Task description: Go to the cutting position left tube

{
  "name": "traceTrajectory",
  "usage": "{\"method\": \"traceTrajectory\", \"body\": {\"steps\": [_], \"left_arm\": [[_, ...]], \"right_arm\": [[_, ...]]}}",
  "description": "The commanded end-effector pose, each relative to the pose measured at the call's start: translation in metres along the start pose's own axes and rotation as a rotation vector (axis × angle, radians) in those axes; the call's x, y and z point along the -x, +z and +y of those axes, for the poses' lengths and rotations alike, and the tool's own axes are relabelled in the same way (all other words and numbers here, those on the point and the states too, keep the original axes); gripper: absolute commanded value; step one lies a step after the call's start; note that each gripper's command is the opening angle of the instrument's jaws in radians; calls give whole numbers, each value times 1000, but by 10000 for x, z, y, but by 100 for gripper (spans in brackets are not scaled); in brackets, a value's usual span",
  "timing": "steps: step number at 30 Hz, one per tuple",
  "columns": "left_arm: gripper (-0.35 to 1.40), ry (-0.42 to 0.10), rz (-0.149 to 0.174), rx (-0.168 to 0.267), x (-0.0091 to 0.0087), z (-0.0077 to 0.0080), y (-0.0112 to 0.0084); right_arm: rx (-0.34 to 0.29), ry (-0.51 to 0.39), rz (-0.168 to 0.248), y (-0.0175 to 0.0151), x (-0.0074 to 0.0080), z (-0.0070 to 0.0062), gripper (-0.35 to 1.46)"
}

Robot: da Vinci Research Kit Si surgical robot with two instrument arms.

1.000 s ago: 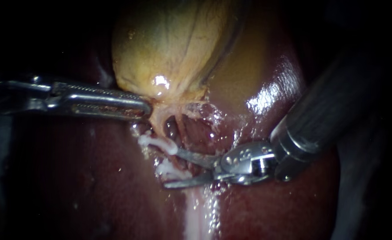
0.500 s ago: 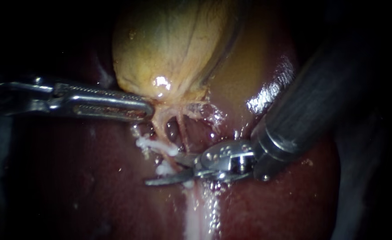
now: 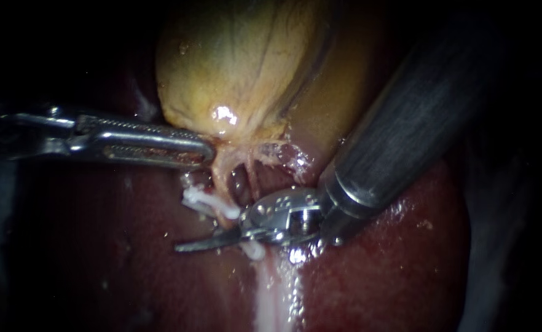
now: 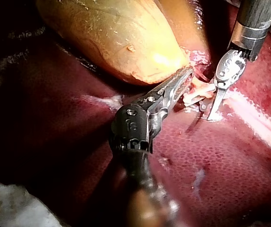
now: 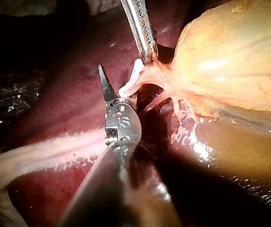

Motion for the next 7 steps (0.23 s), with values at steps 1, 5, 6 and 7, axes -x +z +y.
{"method": "traceTrajectory", "body": {"steps": [1,5,6,7], "left_arm": [[-35,0,0,0,0,0,1],[-35,0,0,-1,0,0,1],[-35,0,0,-1,0,0,1],[-35,0,0,-1,0,0,1]], "right_arm": [[0,-1,0,0,0,0,140],[0,-1,-3,0,0,1,140],[0,5,-3,0,0,1,140],[0,5,-6,0,0,1,140]]}}
